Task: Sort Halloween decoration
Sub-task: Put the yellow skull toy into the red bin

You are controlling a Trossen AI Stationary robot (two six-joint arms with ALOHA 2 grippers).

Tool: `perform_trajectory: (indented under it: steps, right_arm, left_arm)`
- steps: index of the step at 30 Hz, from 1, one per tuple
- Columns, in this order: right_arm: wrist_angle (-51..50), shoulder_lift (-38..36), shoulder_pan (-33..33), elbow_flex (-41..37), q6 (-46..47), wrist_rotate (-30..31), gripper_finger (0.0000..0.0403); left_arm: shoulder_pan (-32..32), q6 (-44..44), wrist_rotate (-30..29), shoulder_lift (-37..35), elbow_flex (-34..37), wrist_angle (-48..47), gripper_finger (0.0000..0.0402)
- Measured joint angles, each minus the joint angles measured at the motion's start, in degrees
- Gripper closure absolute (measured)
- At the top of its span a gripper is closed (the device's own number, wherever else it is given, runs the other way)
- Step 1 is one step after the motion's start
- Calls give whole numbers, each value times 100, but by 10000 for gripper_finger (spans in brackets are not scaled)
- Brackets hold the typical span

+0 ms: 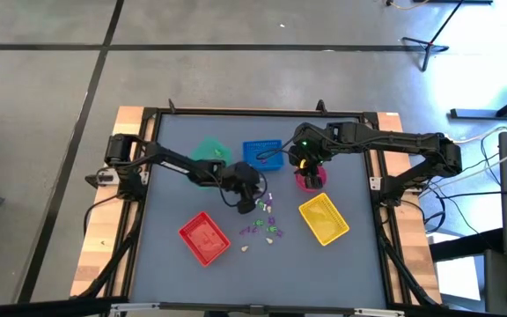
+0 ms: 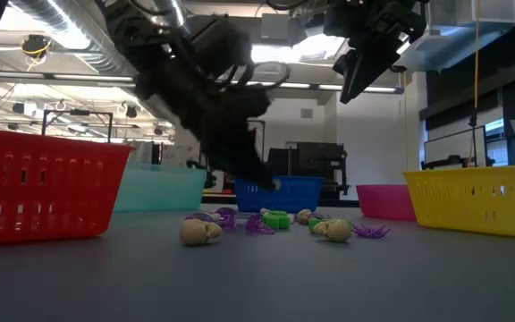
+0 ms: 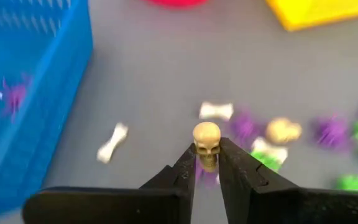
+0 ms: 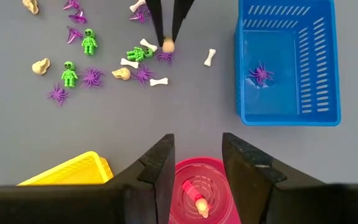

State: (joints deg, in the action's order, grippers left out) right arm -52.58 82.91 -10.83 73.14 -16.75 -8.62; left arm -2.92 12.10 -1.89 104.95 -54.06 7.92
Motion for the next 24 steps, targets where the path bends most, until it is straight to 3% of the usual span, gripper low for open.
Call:
perform_trajectory:
  steps: [10,24]
  right_arm:
    - [-38,0,-2,411,-20,0,272]
    - [-160,-2,-2,1811,-24,2,272]
  left_arm:
    - [0,-133,-17,-11,-714,212,362]
    - [-4,-603,-729,-13,-798,2404,362]
